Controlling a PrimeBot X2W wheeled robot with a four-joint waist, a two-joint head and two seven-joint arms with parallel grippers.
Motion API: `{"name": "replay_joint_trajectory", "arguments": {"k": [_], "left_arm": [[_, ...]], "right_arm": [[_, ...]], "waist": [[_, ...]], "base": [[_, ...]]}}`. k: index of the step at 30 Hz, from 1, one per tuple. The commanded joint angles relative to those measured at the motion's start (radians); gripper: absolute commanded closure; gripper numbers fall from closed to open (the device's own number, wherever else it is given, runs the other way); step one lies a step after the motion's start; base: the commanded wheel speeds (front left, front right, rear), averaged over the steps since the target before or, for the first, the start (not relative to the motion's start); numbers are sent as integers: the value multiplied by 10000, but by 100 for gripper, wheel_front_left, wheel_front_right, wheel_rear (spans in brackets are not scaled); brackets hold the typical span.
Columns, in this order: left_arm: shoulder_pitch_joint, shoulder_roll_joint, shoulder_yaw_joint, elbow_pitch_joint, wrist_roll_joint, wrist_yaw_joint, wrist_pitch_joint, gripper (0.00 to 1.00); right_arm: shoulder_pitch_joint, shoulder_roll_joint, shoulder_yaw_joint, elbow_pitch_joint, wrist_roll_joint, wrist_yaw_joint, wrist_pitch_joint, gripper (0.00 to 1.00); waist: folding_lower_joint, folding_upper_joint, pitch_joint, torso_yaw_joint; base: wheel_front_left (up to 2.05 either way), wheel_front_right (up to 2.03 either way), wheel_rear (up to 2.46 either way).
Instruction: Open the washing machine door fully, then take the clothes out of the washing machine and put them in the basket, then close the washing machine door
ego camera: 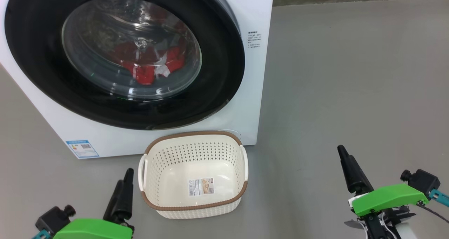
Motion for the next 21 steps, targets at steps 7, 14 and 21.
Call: {"name": "replay_joint_trajectory", "arguments": {"k": [7,14,21], "left_arm": [[-621,147,132,-381,1133,-41,-264,0],[-762,153,86,-461,2180,-46,-472,0],[-884,178,-23,-448,3233,-50,-678,0]], "right_arm": [[-644,-112,267,-269,-1080,3,-282,0],[-817,-118,425,-230,-2169,3,-488,0],[-946,-124,540,-244,-3159,4,-693,0]], "waist": [[-1,0,6,-12],[-1,0,12,-35],[-1,0,9,-65]], "base": [[0,0,0],[0,0,0],[0,0,0]]}}
